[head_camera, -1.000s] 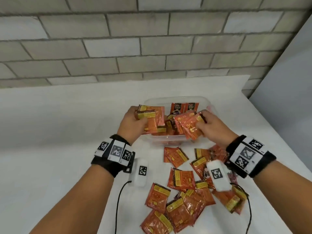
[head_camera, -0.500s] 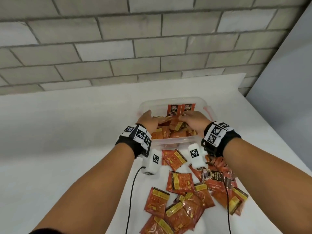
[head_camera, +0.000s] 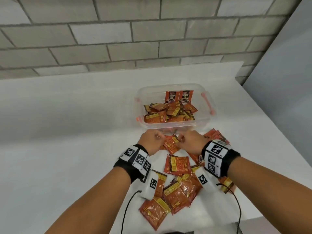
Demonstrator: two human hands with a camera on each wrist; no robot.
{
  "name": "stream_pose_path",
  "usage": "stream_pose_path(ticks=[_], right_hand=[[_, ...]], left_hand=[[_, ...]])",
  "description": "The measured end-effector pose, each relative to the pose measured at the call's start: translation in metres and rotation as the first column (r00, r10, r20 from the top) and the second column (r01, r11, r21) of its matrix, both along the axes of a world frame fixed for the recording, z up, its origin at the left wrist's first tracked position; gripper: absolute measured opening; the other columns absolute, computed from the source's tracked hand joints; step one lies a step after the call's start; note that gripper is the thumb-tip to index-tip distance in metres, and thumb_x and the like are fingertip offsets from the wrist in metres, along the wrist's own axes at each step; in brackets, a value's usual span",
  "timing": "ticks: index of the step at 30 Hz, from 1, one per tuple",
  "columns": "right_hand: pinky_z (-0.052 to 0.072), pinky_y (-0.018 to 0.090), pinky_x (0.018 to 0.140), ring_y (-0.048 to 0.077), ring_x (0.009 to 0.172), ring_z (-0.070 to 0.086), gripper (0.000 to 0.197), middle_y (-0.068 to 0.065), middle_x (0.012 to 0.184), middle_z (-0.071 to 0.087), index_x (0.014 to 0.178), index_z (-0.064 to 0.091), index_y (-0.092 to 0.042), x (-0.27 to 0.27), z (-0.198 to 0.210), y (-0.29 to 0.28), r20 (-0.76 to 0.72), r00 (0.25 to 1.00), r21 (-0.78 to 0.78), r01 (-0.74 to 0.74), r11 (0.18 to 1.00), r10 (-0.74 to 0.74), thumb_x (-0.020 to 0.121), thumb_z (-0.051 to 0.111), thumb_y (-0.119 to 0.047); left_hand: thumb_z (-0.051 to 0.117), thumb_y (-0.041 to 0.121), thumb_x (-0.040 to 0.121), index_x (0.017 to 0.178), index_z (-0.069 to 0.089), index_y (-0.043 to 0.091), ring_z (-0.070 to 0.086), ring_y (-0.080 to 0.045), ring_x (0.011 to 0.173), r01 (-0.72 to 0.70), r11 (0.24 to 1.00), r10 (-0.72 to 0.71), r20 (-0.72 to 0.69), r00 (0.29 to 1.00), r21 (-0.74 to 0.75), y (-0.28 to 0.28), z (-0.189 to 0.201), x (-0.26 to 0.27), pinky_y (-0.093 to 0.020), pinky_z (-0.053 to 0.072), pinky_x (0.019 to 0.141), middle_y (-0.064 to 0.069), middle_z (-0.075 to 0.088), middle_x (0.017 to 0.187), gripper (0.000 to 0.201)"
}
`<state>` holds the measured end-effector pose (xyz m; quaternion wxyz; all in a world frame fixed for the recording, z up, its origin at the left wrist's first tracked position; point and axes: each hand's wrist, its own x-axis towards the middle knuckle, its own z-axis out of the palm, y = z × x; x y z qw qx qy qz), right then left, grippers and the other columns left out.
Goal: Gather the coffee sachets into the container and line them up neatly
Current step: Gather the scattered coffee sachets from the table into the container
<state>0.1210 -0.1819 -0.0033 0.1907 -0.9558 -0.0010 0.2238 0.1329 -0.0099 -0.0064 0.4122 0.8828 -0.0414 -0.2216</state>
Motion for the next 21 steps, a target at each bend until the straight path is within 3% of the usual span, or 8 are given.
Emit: stream_pose_path(ticks=[3,5,7,9,12,15,18,21], right_hand=[[0.046,0.03,0.081,0.026,0.107,0.059,0.048,0.011,0.128,0.055,0.125,0.05,-0.007,0.001,-0.01,0.014,0.051,0.997,-0.082,0.062,0.995,-0.058,0.089,0.059,-0.039],[0.045,0.034,0.092,0.028,0.119,0.052,0.065,0.01,0.142,0.041,0.137,0.037,-0.008,0.002,-0.016,0.021,0.063,0.994,-0.122,0.095,0.988,-0.088,0.087,0.06,-0.044],[0.044,0.036,0.095,0.03,0.121,0.05,0.071,0.014,0.143,0.039,0.138,0.035,-0.007,0.005,-0.023,0.023,0.052,0.994,-0.156,0.101,0.983,-0.094,0.086,0.062,-0.047],[0.045,0.033,0.086,0.029,0.115,0.054,0.069,0.015,0.132,0.05,0.132,0.039,-0.005,0.007,-0.026,0.022,0.022,0.992,-0.158,0.125,0.979,-0.123,0.084,0.064,-0.048],[0.043,0.027,0.073,0.027,0.104,0.058,0.056,0.013,0.118,0.059,0.123,0.048,-0.005,0.006,-0.021,0.016,-0.005,0.987,-0.082,0.157,0.984,-0.158,0.083,0.069,-0.038],[0.045,0.026,0.073,0.026,0.102,0.06,0.04,0.013,0.116,0.062,0.122,0.054,-0.006,0.003,-0.012,0.005,0.014,0.988,-0.042,0.157,0.987,-0.157,0.088,0.063,-0.024],[0.047,0.027,0.079,0.025,0.102,0.059,0.048,0.012,0.124,0.059,0.137,0.042,-0.012,-0.004,-0.005,-0.011,0.032,0.987,0.05,0.159,0.986,-0.16,0.092,0.056,-0.019],[0.042,0.022,0.059,0.011,0.072,0.056,0.053,0.009,0.112,0.06,0.144,0.031,-0.016,-0.015,0.009,-0.021,0.028,0.988,0.18,0.145,0.973,-0.152,0.094,0.05,-0.02]], left_hand=[[0.056,0.018,0.093,0.092,0.065,0.017,0.061,-0.021,0.098,-0.004,0.987,-0.002,0.037,0.999,0.158,-0.008,-0.012,0.005,-0.028,0.047,0.082,-0.005,0.066,0.108,0.009],[0.057,0.013,0.091,0.112,0.063,0.012,0.058,-0.026,0.11,-0.004,0.968,-0.012,0.061,0.998,0.251,-0.013,-0.018,0.007,-0.031,0.045,0.091,-0.01,0.06,0.122,0.022],[0.056,0.011,0.091,0.127,0.055,0.014,0.054,-0.03,0.115,0.018,0.954,-0.037,0.059,0.998,0.298,-0.018,-0.022,0.007,-0.034,0.044,0.097,-0.014,0.052,0.129,0.036],[0.056,0.016,0.092,0.132,0.053,0.02,0.055,-0.033,0.113,0.038,0.95,-0.051,0.035,0.998,0.311,-0.021,-0.025,0.006,-0.036,0.043,0.098,-0.013,0.045,0.131,0.04],[0.066,0.027,0.087,0.122,0.058,0.021,0.056,-0.031,0.109,0.032,0.947,-0.038,0.013,0.999,0.32,-0.02,-0.029,0.004,-0.034,0.043,0.093,-0.01,0.045,0.127,0.037],[0.071,0.027,0.084,0.113,0.059,0.017,0.056,-0.028,0.106,0.007,0.935,-0.016,0.022,1.0,0.354,-0.015,-0.031,0.004,-0.031,0.044,0.087,-0.01,0.047,0.124,0.033],[0.073,0.029,0.08,0.11,0.057,0.014,0.054,-0.029,0.107,0.022,0.919,-0.029,0.012,1.0,0.394,-0.01,-0.033,0.005,-0.034,0.046,0.092,-0.011,0.046,0.121,0.036],[0.072,0.026,0.08,0.115,0.054,0.016,0.048,-0.029,0.113,0.051,0.909,-0.061,0.01,0.998,0.414,-0.008,-0.032,0.003,-0.038,0.044,0.097,-0.011,0.045,0.122,0.041]])
